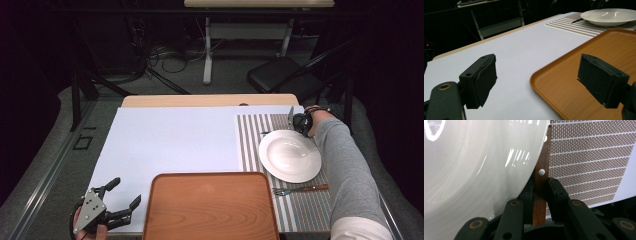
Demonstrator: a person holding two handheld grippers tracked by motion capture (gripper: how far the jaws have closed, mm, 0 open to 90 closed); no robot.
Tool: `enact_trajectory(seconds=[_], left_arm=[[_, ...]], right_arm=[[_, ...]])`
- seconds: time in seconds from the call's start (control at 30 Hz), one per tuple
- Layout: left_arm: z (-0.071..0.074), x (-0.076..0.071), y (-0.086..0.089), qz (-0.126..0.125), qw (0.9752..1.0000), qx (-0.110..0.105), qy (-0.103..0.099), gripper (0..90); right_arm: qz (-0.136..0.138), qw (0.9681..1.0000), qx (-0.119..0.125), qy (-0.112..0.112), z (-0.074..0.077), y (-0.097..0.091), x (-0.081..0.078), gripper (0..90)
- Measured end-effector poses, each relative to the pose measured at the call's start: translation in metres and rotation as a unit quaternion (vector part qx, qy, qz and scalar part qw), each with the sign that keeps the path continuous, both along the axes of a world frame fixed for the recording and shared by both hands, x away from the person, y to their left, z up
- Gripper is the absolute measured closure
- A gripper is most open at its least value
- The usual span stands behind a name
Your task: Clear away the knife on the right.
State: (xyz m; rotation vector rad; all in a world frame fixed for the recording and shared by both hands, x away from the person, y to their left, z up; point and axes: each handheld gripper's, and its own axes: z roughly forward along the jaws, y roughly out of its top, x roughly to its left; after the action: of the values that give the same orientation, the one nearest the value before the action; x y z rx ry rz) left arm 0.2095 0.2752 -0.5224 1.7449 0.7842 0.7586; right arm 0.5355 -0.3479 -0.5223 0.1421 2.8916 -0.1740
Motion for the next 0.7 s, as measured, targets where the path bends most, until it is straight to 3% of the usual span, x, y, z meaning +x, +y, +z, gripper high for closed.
enact_trajectory(seconds=[0.13,0.17,0.2,0.23,0.43,0.47,0.5,0.53,0.57,0.67,0.7], left_arm=[[0.000,0.000,0.000,0.001,1.0000,-0.001,0.000,15.7],[0.000,0.000,0.000,0.001,1.0000,-0.001,0.000,15.7],[0.000,0.000,0.000,0.001,1.0000,-0.001,0.000,15.7],[0.000,0.000,0.000,0.001,1.0000,-0.001,0.000,15.7],[0.000,0.000,0.001,0.001,1.0000,-0.002,0.001,15.7],[0.000,0.000,0.001,0.000,1.0000,-0.002,0.001,15.7],[0.000,0.000,0.001,0.000,1.0000,-0.002,0.001,15.7],[0.000,0.000,0.001,0.000,1.0000,-0.002,0.001,15.7],[0.000,0.000,0.001,-0.001,1.0000,-0.001,0.001,15.7],[0.000,0.001,0.001,-0.001,1.0000,-0.003,0.001,15.7],[0.000,0.001,0.001,-0.001,1.0000,-0.004,0.000,15.7]], right_arm=[[-0.004,0.9999,0.010,-0.003,0.002,-0.001,-0.001,75.6],[0.007,1.0000,0.002,0.002,0.004,-0.001,0.002,75.7],[0.003,0.9998,0.019,-0.006,0.002,-0.003,0.000,75.7],[-0.009,0.9998,0.018,-0.008,0.003,-0.003,-0.002,75.7],[-0.008,0.9996,0.023,-0.014,0.013,-0.005,-0.002,75.8],[-0.005,0.9991,0.038,-0.021,0.017,-0.006,-0.002,75.8],[-0.005,0.9991,0.038,-0.021,0.017,-0.006,-0.002,75.8],[-0.026,0.9989,0.035,-0.020,0.020,-0.005,-0.004,75.8],[-0.041,0.9975,0.045,-0.035,0.023,-0.005,-0.007,75.8],[-0.007,0.9979,0.052,-0.039,0.029,-0.005,-0.003,75.8],[-0.043,0.9964,0.056,-0.048,0.031,-0.004,-0.010,75.8]])
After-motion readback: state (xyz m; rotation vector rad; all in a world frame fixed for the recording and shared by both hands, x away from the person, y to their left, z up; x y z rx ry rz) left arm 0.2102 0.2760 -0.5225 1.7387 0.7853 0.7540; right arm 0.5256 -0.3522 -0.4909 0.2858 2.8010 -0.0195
